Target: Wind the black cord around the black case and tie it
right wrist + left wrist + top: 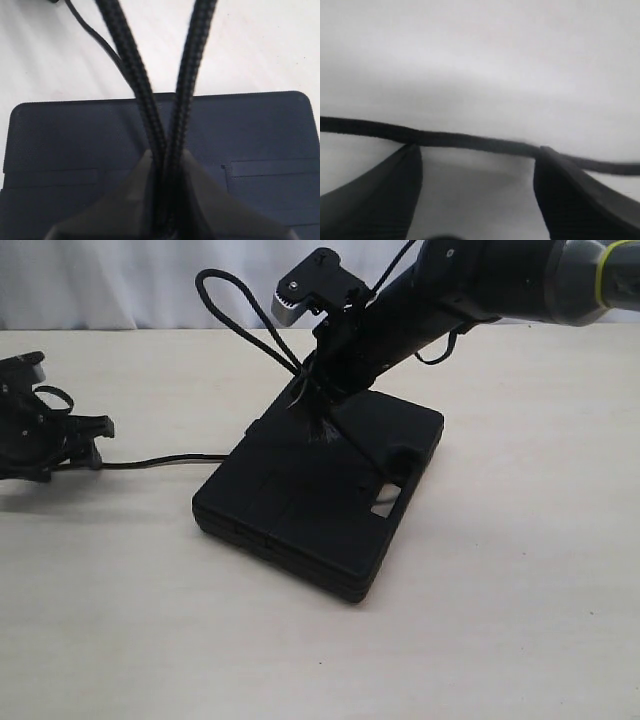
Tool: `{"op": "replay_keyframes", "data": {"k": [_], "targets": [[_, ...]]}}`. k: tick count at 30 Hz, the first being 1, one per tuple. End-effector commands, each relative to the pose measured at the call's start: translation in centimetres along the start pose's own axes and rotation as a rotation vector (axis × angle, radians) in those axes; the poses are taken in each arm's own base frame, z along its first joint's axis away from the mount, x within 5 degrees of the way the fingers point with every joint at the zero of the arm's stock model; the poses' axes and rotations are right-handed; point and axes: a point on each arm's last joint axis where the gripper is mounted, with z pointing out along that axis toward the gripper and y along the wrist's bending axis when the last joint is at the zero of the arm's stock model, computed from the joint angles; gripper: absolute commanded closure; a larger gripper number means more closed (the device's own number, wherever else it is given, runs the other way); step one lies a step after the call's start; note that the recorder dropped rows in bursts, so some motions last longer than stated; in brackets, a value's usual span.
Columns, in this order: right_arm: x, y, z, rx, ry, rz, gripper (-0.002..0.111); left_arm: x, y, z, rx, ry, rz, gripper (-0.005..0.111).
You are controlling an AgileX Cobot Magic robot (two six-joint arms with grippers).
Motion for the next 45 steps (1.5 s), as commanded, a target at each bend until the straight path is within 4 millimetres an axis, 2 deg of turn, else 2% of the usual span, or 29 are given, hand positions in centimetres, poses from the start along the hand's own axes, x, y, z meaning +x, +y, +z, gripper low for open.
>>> {"op": "replay_keyframes", "data": {"k": [1,6,9,12,14,17,22,33,39,45], "targets": [[-0.2,-0.2,-0.7,0.009,-0.008,0.003,0.104,-1.9,0.1,0.5,-0.005,-0.224,-0.002,0.044],[-0.3,-0.3,-0.7,0.022,-0.018,0.002,0.104,-3.6,-0.4,0.6,0.002,-0.217,0.053,0.044],[-0.3,-0.3,-0.7,0.022,-0.018,0.002,0.104,-4.8,-1.1,-0.4,0.026,-0.142,0.053,0.044],[-0.3,-0.3,-0.7,0.022,-0.018,0.002,0.104,-6.2,-2.0,-2.4,0.047,-0.032,0.008,0.044],[-0.3,-0.3,-0.7,0.022,-0.018,0.002,0.104,-6.6,-2.2,-3.6,0.021,0.062,-0.028,0.049],[-0.3,-0.3,-0.7,0.022,-0.018,0.002,0.104,-5.9,-2.0,-4.2,-0.035,0.185,-0.108,0.058],[-0.3,-0.3,-0.7,0.019,-0.016,0.002,0.104,-4.8,-2.1,-3.2,-0.092,0.181,-0.147,0.062],[-0.2,-0.2,-0.7,0.018,-0.015,0.002,0.104,-2.5,-1.2,-0.2,-0.079,0.024,-0.73,0.062],[-0.2,-0.2,-0.7,0.016,-0.013,0.002,0.104,-2.3,-1.1,0.6,-0.047,-0.03,-0.826,0.062],[-0.2,-0.2,-0.7,0.013,-0.011,0.004,0.104,-2.5,-0.8,0.8,-0.041,-0.042,-0.841,0.062]]}}
